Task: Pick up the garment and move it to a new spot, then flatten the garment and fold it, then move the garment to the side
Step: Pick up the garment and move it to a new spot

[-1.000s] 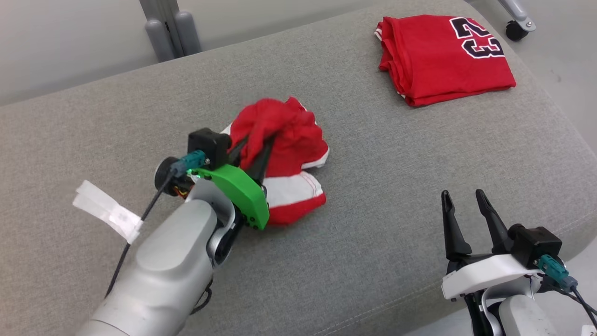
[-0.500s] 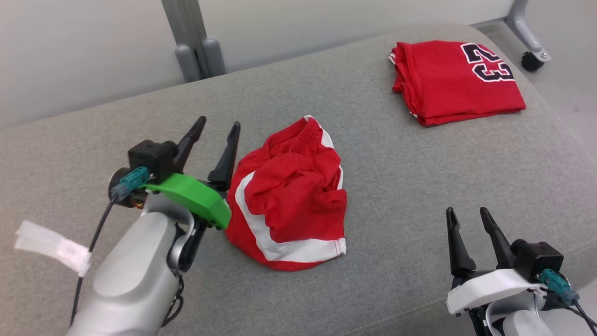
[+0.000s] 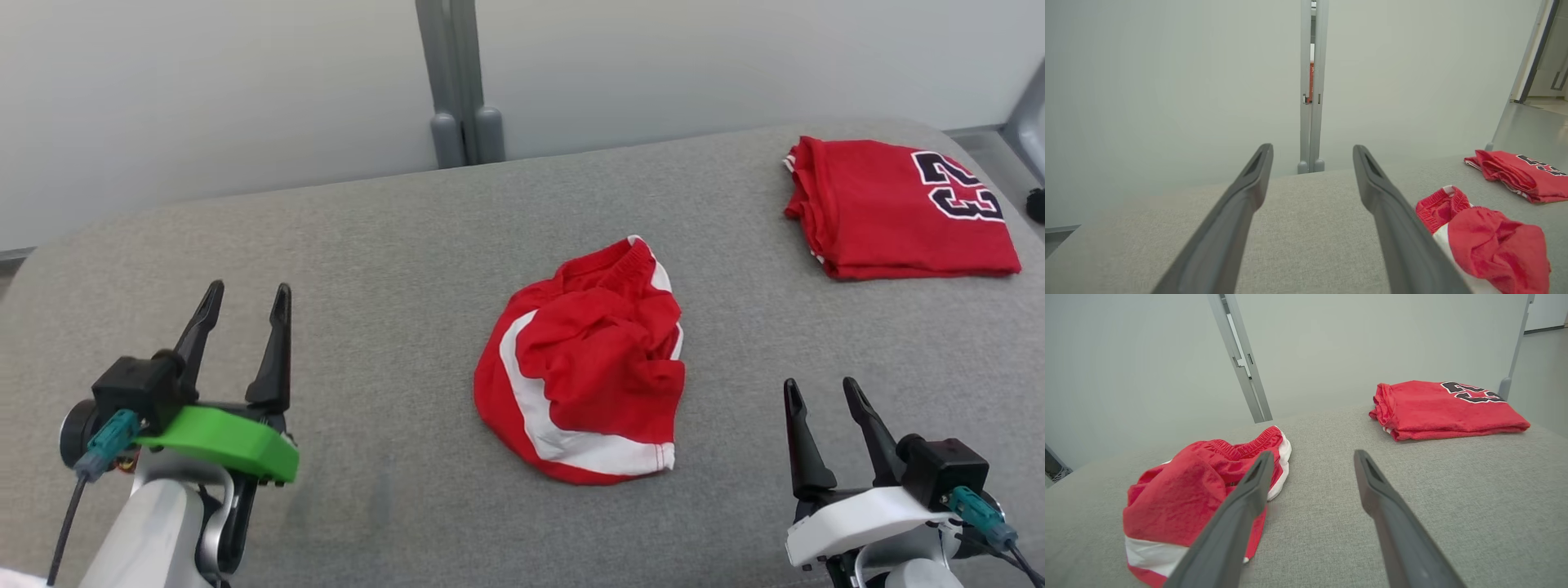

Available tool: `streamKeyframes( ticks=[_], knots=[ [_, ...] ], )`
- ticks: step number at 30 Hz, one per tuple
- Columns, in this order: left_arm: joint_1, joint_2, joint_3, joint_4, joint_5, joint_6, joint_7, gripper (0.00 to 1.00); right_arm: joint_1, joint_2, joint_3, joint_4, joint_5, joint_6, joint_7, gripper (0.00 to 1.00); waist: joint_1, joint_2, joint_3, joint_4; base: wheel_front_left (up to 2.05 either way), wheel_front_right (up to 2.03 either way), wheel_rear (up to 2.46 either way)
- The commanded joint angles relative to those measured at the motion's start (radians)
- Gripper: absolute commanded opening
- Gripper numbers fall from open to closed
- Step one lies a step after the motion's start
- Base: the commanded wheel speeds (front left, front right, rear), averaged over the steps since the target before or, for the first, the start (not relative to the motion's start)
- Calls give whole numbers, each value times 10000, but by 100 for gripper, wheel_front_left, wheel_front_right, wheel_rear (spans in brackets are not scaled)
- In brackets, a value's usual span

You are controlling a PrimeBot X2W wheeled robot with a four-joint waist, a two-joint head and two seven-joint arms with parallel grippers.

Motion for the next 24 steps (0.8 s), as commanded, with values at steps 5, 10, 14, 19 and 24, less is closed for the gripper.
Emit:
streamKeyframes(
  ticks=[5, 10, 14, 19, 24],
  knots=[
    [1112, 133, 791, -383, 322, 11, -24, 100, 152, -161, 100, -103, 17, -17, -27, 100, 0, -1, -514, 928, 0, 0, 0],
    [1981, 238, 1420, -619, 605, 26, -26, 100, 194, -226, 193, -142, 28, -17, -27, 100, 0, -1, -595, 1161, 0, 0, 0],
    [2552, 130, 1820, -876, 740, 2, -25, 100, 234, -290, 179, -161, 72, -17, -27, 100, 0, -1, -621, 1239, 0, 0, 0],
    [3037, -112, 2135, -1094, 863, -116, -25, 100, 383, -335, 189, -187, 91, -17, -27, 100, 0, -1, -623, 1283, 0, 0, 0],
    [3260, -382, 2391, -1129, 837, -304, -25, 100, 500, -316, 150, -217, 144, -17, -27, 100, 0, -1, -594, 1231, 0, 0, 0]
  ],
)
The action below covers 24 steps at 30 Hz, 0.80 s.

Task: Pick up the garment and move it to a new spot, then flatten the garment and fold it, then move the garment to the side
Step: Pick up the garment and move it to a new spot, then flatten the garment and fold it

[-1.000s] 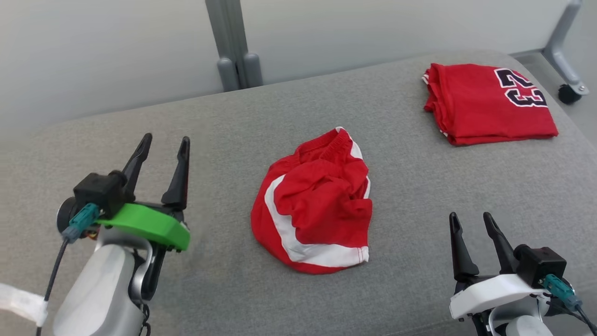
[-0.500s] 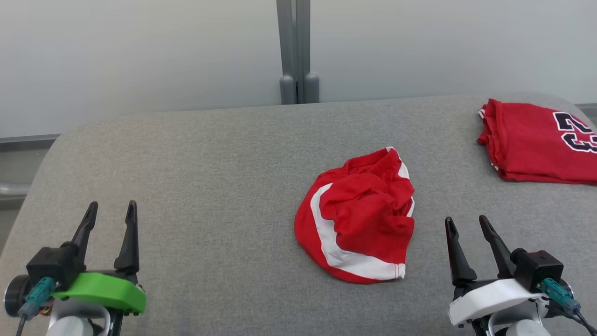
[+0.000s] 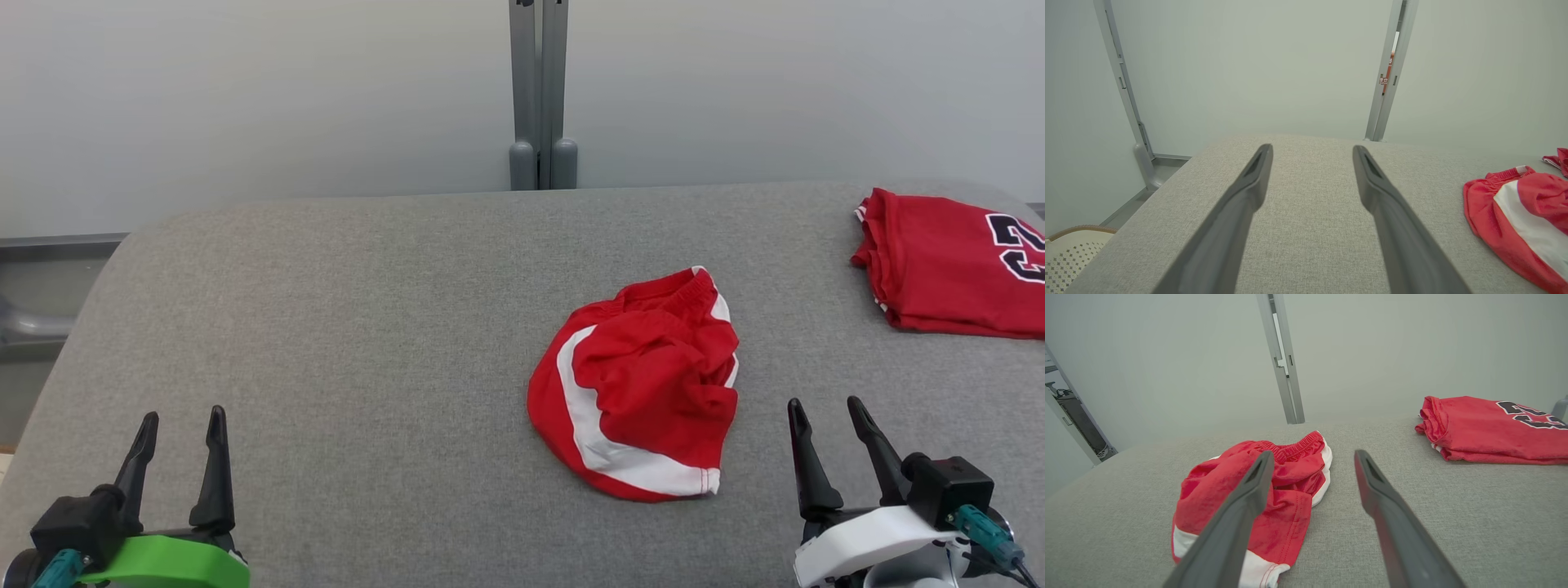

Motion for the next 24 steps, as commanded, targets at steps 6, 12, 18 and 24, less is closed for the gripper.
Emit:
streamKeyframes(
  ticks=[6, 12, 18, 24],
  knots=[
    [233, -65, -38, 104, 618, -176, -23, 100, 180, -25, 44, 13, 48, -17, -27, 100, 1, 0, 19, -127, 0, 0, 0],
    [228, -321, 100, 238, 725, -286, -23, 100, 156, -68, 42, 60, 88, -17, -27, 100, 1, 0, 16, -190, 0, 0, 0],
    [275, -388, 19, 264, 740, -376, -23, 100, 182, -55, 7, 75, 86, -17, -27, 100, 1, 0, -10, -215, 0, 0, 0],
    [234, -320, -123, 399, 672, -413, -23, 100, 208, -18, -30, 64, 52, -17, -27, 100, 1, 0, -43, -210, 0, 0, 0]
  ],
)
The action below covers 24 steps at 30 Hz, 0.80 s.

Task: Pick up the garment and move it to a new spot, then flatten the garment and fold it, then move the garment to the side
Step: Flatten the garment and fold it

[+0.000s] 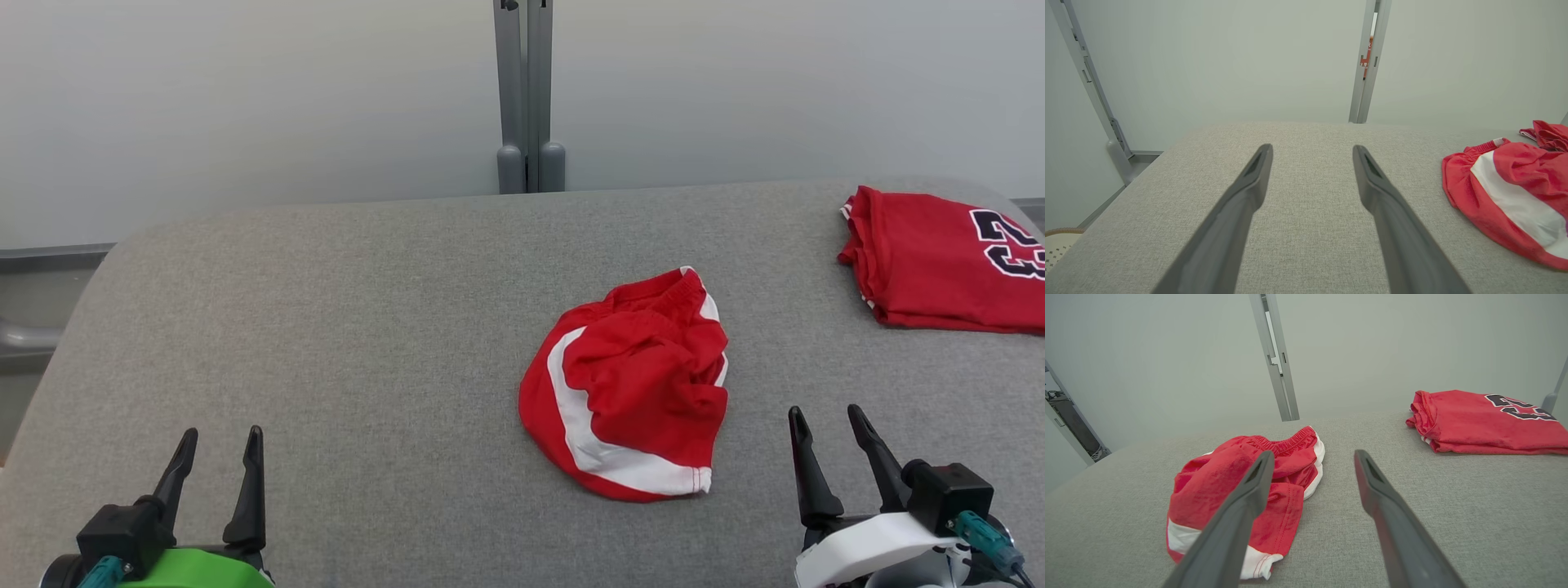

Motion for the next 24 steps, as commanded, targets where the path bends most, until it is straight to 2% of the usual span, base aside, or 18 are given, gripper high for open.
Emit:
streamKeyframes(
  ticks=[1, 24],
  knots=[
    [119, 63, -18, 40, -30, -28, -23, 100, 96, -6, -30, -10, -2, -17, -27, 100, 0, -1, -12, 3, 0, 0, 0],
    [-26, 217, -120, 216, -82, -49, -23, 100, 144, -22, -74, 7, -4, -17, -27, 100, 0, -1, -59, -12, 0, 0, 0]
  ],
)
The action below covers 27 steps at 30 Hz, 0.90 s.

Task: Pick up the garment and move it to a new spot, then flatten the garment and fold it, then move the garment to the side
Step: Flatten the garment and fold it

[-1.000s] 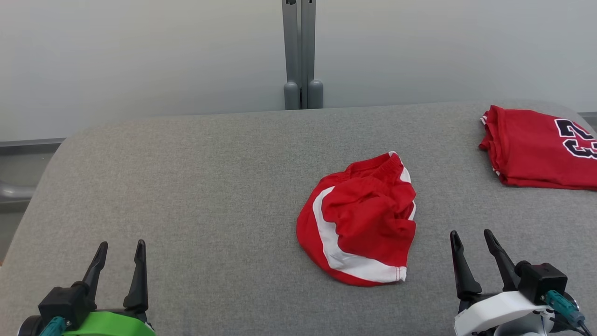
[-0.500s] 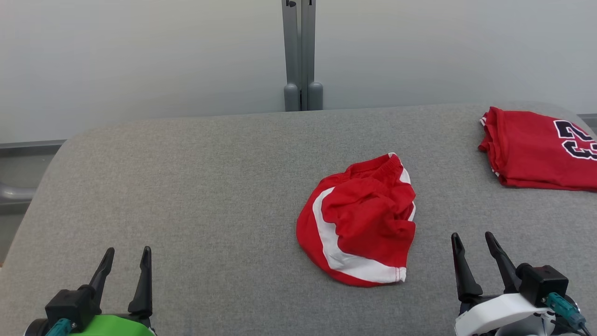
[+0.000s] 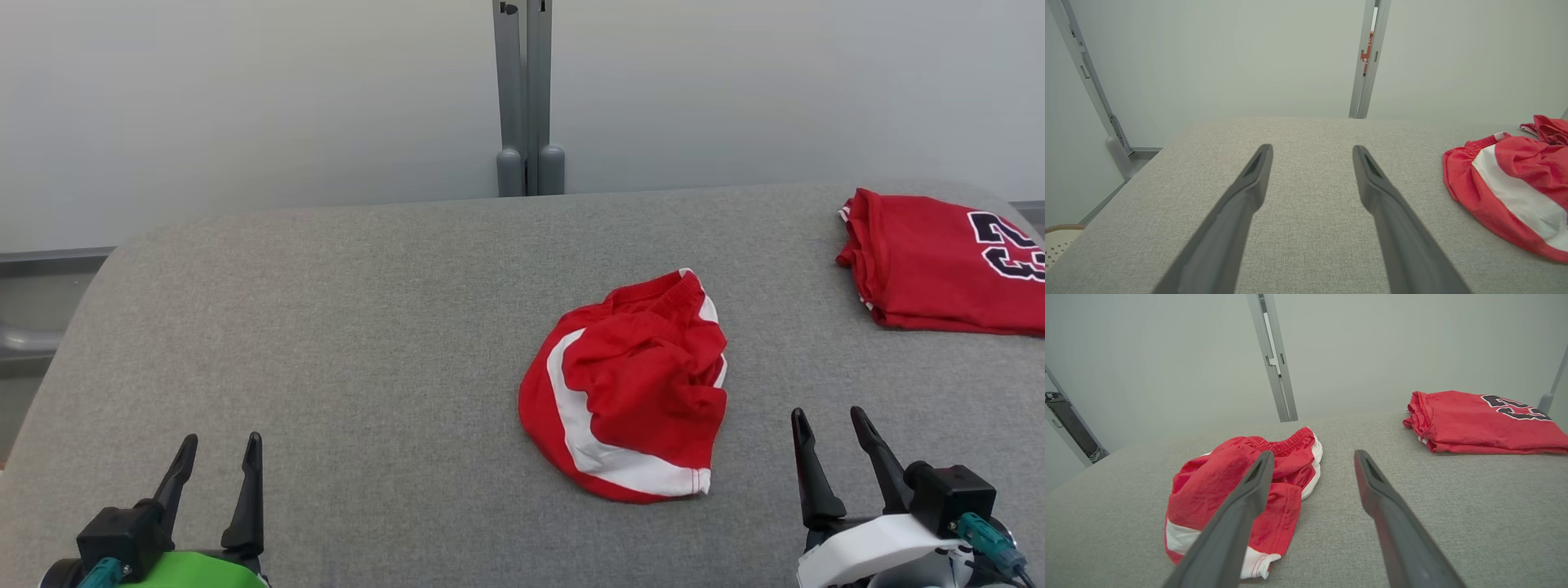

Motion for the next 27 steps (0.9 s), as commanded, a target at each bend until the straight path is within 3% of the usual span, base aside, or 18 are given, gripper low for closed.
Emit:
streamKeyframes(
  ticks=[1, 27],
  knots=[
    [-12, 68, 19, -8, 50, -34, -23, 100, 103, -41, -4, 8, 16, -17, -27, 100, 0, 0, -2, 1, 0, 0, 0],
    [20, 106, 22, -8, 54, -38, -24, 100, 120, -74, 6, 80, 88, -17, -28, 100, 0, 0, -29, -5, 0, 0, 0]
  ],
)
